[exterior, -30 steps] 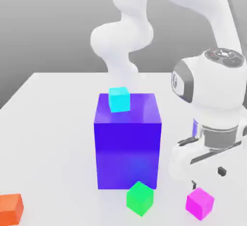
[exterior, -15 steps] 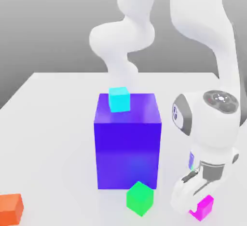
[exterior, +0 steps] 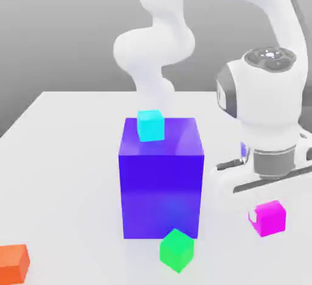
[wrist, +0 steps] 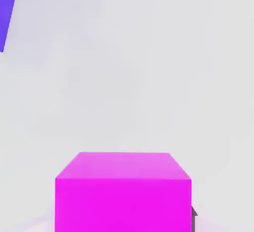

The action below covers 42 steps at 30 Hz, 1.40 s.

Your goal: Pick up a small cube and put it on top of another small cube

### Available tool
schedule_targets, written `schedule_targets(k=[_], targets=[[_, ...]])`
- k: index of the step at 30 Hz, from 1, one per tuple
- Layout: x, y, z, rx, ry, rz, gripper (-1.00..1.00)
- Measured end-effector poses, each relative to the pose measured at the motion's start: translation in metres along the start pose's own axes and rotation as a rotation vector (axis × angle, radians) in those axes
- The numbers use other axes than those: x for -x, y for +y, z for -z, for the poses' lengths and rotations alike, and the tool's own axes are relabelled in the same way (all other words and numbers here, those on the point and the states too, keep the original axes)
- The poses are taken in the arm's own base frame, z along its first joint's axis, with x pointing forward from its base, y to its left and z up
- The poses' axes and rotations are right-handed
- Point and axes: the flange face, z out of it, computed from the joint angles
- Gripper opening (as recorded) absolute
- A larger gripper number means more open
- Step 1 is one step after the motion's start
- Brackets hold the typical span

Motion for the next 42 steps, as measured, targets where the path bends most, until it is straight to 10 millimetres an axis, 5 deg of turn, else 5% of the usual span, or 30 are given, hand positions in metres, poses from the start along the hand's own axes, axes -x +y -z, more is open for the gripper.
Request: schedule_targets(k=[14,23,32,42], targets=[[-0.001,-0.004,0.104,0.167,0.09,-0.758,-1.0],[-0.009,-0.013,0.148,0.226,0.122,-1.224,-1.0],[-0.013,-0.021,0.161,0.254,0.119,-1.697,-1.0],[-0.001,-0.035,0.133,0.259,0.061,-2.258,-1.0]])
